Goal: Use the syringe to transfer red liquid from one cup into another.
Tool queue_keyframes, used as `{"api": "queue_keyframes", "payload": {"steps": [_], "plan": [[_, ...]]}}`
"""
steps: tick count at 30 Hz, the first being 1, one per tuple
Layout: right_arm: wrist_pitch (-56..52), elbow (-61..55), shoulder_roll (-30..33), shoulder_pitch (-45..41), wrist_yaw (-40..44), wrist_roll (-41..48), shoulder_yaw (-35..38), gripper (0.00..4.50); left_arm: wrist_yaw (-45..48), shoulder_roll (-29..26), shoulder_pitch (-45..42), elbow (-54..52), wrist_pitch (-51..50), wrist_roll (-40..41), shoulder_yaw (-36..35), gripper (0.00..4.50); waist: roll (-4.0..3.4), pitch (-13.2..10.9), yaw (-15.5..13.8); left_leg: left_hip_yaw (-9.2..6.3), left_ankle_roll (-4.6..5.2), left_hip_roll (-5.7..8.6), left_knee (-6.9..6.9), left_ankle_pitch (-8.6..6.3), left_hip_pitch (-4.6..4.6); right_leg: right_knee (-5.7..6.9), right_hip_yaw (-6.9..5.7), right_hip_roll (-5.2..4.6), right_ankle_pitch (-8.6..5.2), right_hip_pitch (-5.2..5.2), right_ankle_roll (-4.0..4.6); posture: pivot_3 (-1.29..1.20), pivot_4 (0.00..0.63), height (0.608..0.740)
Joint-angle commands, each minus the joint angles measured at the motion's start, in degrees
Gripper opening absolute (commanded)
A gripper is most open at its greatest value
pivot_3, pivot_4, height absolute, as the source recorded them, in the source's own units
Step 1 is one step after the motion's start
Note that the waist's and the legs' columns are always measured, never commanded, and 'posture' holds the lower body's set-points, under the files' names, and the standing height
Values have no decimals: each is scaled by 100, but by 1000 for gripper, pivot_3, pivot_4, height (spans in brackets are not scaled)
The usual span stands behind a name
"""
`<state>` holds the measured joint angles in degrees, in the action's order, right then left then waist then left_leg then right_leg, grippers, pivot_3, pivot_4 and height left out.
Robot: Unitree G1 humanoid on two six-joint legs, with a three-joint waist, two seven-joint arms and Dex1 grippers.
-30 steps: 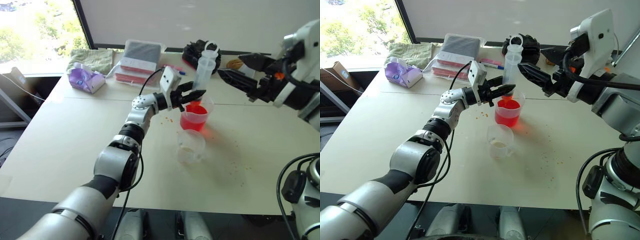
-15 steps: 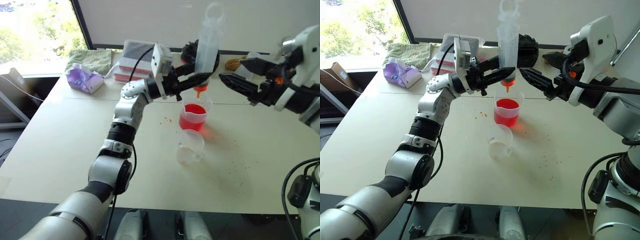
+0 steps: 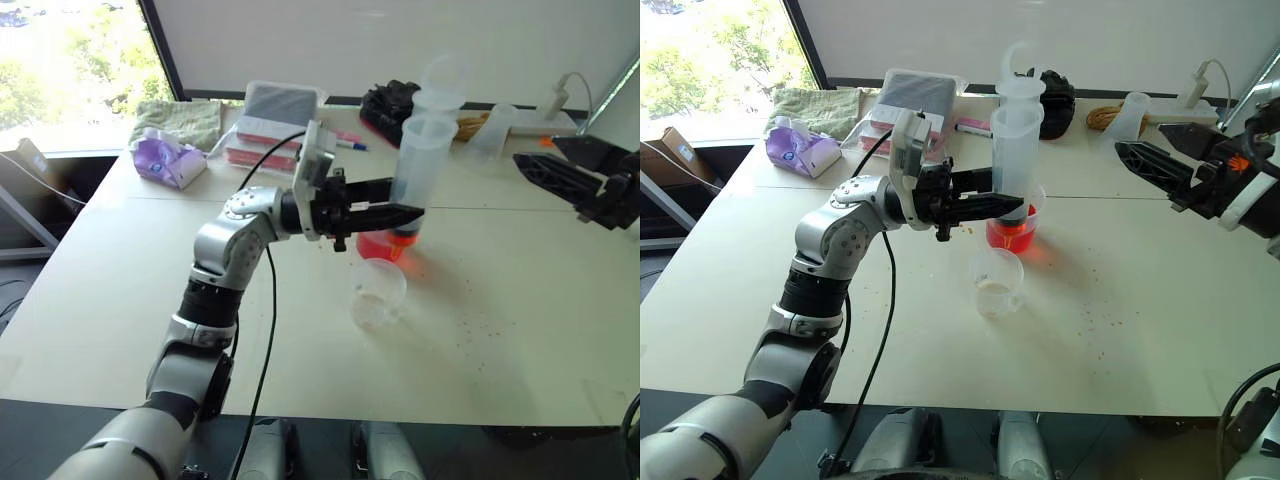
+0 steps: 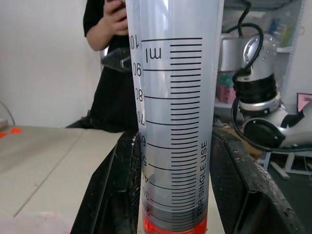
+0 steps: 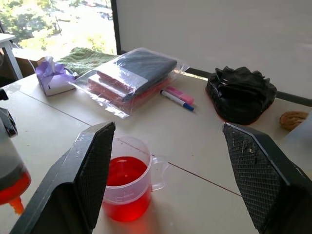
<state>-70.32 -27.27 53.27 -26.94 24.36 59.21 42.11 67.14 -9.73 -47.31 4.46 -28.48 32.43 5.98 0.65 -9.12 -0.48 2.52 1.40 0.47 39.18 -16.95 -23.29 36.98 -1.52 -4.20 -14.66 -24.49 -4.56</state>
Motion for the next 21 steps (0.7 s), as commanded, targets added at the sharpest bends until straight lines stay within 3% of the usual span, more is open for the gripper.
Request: {"api": "queue_keyframes", "payload": {"steps": [1,7,13,21], "plan": [[243,-94,145,16,-104,5,173,3650,183,-79,71,-87,237,-51,90,1455,0,0,-12,0,0,0,0,0,0,0,0,0,0,0,0,0,150,740],[263,-215,103,-288,-426,860,138,3650,336,-116,287,111,640,-271,292,1455,1,-1,-22,0,0,0,1,0,-2,-2,0,-1,0,0,0,0,150,740],[323,-215,303,-448,-1229,2563,-166,3650,420,-136,537,166,892,-432,459,1455,2,-1,-21,-1,0,0,1,0,-3,-4,0,-5,0,0,0,0,150,740],[1348,-12,942,-234,-2541,5041,-591,3650,467,-117,610,303,1116,-568,501,1455,4,-2,-25,-1,1,0,1,0,-5,-7,-1,-7,0,0,1,0,150,740]]}}
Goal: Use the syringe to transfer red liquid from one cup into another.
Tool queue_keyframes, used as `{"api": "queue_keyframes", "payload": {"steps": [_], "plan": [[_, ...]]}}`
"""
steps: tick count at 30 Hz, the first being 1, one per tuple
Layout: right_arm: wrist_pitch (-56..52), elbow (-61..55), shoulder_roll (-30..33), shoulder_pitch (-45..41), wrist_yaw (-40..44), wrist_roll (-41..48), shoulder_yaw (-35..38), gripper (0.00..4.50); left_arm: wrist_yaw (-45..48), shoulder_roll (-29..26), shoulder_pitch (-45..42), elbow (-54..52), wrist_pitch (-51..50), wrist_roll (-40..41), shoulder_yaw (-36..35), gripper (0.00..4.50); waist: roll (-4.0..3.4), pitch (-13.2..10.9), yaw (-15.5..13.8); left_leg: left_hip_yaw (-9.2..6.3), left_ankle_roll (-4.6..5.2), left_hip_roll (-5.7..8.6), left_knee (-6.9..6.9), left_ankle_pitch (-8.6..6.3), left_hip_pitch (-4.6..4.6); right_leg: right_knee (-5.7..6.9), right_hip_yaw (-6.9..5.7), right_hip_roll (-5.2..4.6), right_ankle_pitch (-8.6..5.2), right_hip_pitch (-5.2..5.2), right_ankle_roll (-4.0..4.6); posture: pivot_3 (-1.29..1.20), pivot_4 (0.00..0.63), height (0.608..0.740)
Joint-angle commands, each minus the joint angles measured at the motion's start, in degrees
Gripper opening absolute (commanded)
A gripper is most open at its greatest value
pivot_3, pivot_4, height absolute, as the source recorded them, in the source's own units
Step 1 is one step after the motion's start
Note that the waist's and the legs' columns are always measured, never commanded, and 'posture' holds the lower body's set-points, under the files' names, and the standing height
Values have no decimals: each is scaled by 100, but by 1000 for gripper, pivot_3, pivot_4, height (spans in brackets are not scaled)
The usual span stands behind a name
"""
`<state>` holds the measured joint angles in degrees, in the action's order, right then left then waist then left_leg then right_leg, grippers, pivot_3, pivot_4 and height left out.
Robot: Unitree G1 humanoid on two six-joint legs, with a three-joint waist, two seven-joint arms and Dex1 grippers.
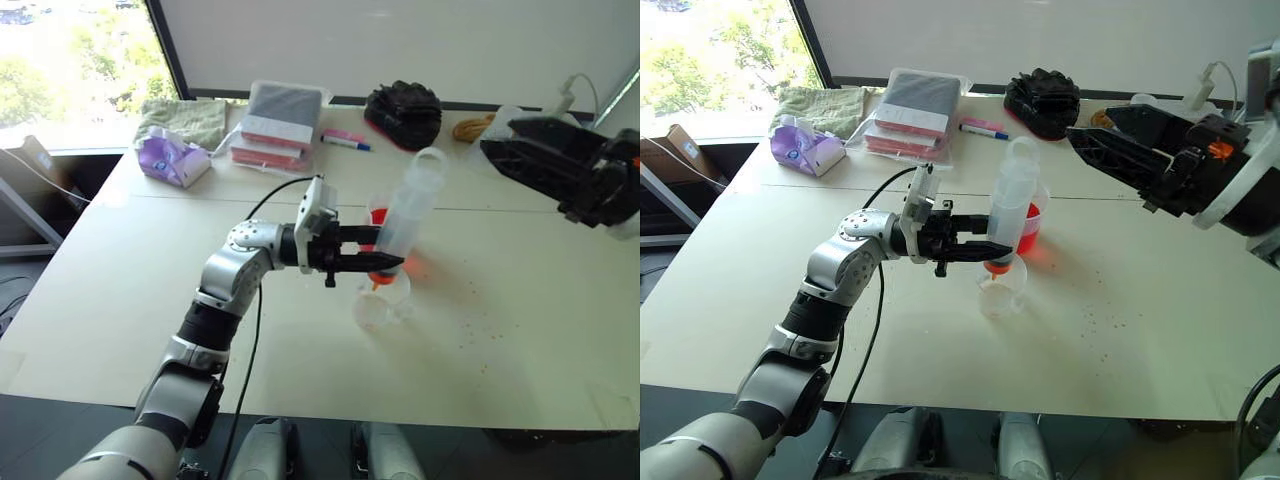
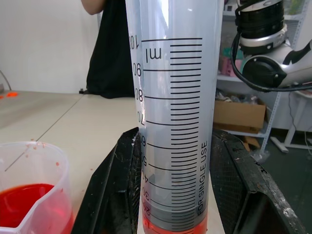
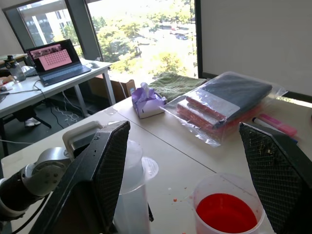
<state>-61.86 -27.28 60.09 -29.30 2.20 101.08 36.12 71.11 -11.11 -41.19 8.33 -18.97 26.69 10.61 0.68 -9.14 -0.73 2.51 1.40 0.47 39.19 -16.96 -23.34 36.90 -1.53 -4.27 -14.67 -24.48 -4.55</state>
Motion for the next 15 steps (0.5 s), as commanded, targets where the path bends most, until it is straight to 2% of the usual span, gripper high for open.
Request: {"api": "queue_keyframes", "payload": {"steps": [1,9,15], "plan": [[612,-34,338,27,-381,1041,-34,3650,75,23,6,-81,179,-1,43,1455,1,0,0,0,0,0,0,0,-1,-1,0,0,0,0,0,0,150,740],[1180,-645,435,268,-457,1192,-850,3650,83,54,1,-62,238,-32,61,1455,1,0,1,0,1,-1,0,0,0,-1,0,3,0,0,0,0,150,740],[1517,-752,336,172,-739,861,-1528,3650,48,77,-11,-48,257,-36,65,1455,1,-1,1,0,1,-1,0,0,0,-2,0,2,0,0,0,0,150,740]]}}
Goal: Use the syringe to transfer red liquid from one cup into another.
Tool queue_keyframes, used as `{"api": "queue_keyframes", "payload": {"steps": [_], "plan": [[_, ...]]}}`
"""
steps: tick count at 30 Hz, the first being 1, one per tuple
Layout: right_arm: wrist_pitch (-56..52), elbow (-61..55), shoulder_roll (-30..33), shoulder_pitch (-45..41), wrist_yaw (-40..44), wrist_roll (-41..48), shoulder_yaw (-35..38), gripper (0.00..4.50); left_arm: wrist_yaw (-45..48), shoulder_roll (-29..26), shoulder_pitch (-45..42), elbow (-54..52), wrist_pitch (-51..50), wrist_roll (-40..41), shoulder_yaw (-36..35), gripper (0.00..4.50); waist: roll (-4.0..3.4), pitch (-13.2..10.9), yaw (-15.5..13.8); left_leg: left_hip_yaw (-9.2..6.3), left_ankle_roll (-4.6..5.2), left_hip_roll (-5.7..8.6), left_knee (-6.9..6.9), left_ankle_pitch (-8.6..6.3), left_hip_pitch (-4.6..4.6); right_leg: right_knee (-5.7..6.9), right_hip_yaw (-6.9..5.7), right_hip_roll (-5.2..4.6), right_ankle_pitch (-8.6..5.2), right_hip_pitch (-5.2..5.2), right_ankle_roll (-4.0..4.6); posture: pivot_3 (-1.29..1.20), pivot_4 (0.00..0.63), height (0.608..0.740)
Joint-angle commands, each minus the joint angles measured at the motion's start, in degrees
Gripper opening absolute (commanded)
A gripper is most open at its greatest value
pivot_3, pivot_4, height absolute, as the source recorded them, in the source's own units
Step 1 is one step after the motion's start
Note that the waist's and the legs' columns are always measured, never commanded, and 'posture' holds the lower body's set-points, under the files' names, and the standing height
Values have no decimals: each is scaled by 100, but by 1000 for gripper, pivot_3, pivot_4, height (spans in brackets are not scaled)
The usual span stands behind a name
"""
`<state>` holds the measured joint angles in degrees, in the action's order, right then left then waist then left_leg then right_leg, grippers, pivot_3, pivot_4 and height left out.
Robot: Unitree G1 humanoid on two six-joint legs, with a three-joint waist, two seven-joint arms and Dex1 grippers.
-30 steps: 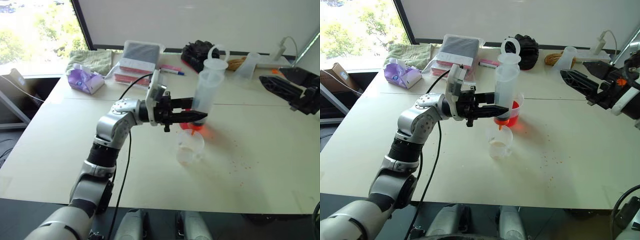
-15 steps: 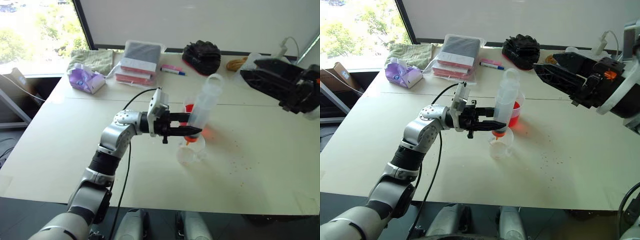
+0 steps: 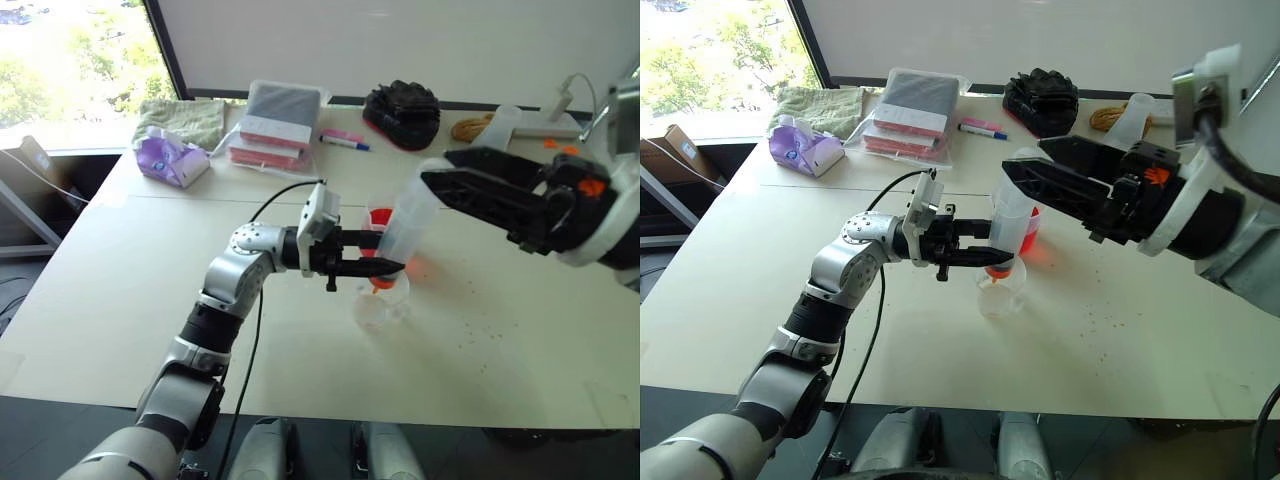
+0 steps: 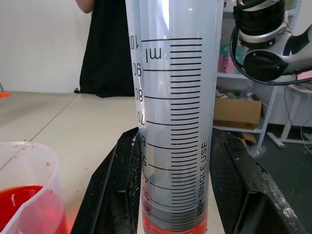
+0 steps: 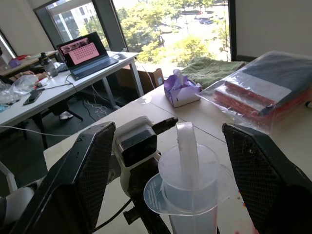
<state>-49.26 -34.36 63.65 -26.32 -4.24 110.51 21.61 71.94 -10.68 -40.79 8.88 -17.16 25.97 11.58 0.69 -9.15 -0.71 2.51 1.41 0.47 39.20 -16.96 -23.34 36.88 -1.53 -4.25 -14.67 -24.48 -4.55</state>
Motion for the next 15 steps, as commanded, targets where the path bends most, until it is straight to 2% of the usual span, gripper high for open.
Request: {"api": "queue_keyframes", "payload": {"steps": [1,6,9,13,14,15], "plan": [[294,-37,-19,-146,-105,-91,-132,3650,-41,37,-51,-104,77,34,-32,1455,0,0,0,0,0,0,0,0,0,0,0,0,0,0,0,0,150,740],[402,8,-52,-246,-110,-252,-393,3650,-99,67,-35,-122,67,26,-20,1455,0,0,-3,0,0,0,0,0,-1,-3,0,-1,0,0,0,0,150,740],[450,44,-60,-310,-107,-274,-466,2875,-123,68,-13,-158,53,29,-7,1455,0,0,-1,-1,0,0,0,0,-1,-4,0,-1,0,0,0,0,150,740],[466,67,-76,-378,-94,-319,-564,896,-128,65,0,-167,59,24,4,1455,0,0,-1,-1,0,0,0,0,-1,-4,0,-2,0,0,0,0,150,740],[468,74,-88,-391,-102,-315,-582,637,-131,65,2,-173,58,26,6,1455,0,0,-1,-1,0,0,0,0,-1,-4,-1,-2,0,0,1,0,150,740],[468,79,-96,-400,-109,-310,-598,637,-135,64,3,-176,56,29,8,1455,0,0,-1,-1,0,0,0,0,-1,-4,-1,-2,-1,0,1,0,150,740]]}}
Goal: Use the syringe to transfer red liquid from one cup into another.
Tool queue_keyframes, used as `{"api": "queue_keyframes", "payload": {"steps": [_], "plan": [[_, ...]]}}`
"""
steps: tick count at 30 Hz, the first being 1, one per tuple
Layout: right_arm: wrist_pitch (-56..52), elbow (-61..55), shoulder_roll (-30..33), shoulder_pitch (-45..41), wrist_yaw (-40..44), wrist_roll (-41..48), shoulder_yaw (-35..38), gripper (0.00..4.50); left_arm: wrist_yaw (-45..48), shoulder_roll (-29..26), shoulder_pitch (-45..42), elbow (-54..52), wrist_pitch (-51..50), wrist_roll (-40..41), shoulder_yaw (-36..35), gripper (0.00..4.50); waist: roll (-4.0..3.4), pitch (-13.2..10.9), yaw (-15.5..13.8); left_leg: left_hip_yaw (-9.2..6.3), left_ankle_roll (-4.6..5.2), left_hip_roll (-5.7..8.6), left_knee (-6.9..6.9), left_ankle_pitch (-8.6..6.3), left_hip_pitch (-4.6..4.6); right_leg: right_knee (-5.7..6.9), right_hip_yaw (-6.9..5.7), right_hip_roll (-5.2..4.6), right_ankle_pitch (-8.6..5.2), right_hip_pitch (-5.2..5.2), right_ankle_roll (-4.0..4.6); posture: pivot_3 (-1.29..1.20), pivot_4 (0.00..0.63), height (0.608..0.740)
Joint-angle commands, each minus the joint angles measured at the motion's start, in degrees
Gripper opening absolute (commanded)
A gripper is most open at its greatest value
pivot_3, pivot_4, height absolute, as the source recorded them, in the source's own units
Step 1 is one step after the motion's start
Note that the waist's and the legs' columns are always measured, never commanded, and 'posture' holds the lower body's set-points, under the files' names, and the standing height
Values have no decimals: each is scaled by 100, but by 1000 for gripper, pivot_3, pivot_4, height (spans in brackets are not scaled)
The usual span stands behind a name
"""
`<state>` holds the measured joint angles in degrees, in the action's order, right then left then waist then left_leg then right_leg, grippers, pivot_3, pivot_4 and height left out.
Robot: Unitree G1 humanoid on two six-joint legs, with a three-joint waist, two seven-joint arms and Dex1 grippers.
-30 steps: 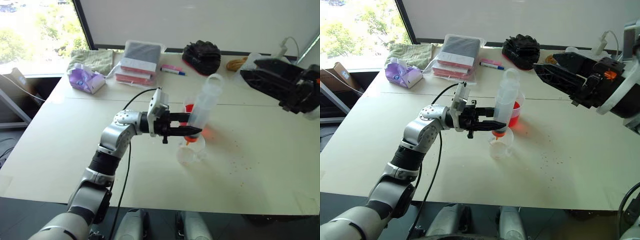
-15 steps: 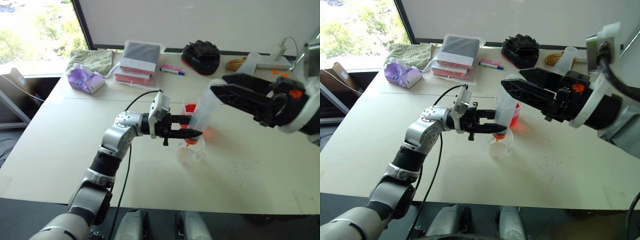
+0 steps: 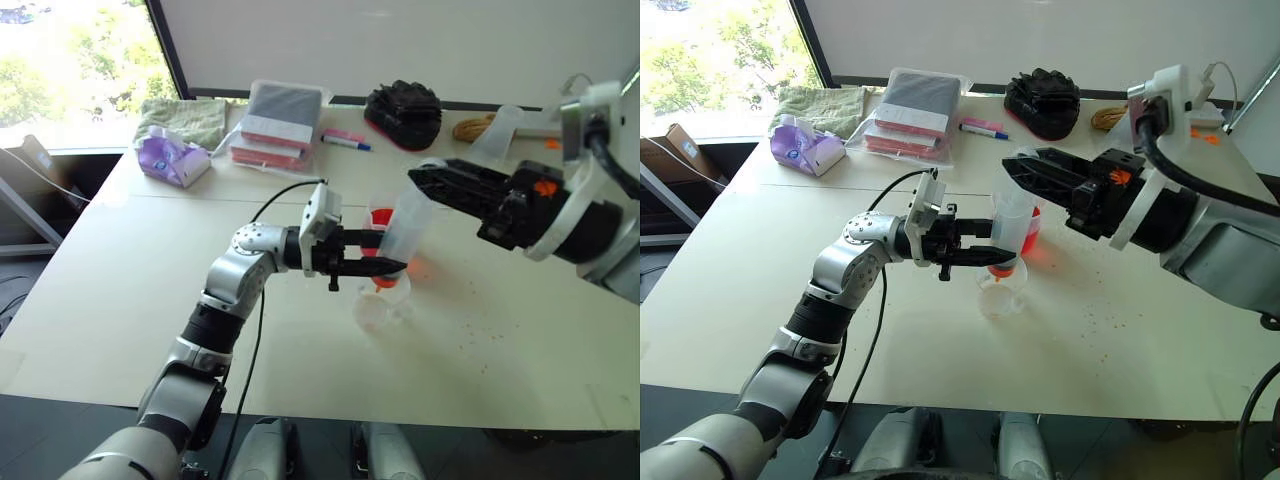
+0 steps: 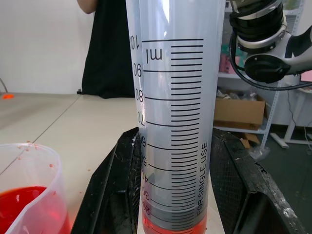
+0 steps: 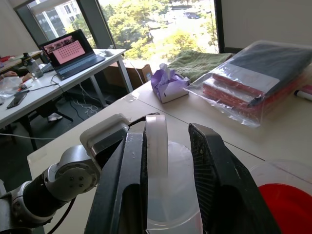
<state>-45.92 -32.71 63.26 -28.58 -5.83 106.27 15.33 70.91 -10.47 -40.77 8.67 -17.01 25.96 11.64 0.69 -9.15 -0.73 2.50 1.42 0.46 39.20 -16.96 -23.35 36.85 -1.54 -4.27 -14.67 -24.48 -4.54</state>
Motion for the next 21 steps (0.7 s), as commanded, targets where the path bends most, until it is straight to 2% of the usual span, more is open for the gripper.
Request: {"api": "queue_keyframes", "payload": {"steps": [1,21], "plan": [[119,-93,-54,-181,67,97,8,637,-32,42,1,-152,46,30,4,1455,0,0,0,0,0,0,0,0,0,0,0,0,0,0,0,0,150,740],[-197,-454,398,92,144,409,-259,637,-111,103,-92,-84,69,54,-36,1455,0,0,0,-1,1,0,-1,-1,-2,-6,-1,-2,0,0,1,0,150,740]]}}
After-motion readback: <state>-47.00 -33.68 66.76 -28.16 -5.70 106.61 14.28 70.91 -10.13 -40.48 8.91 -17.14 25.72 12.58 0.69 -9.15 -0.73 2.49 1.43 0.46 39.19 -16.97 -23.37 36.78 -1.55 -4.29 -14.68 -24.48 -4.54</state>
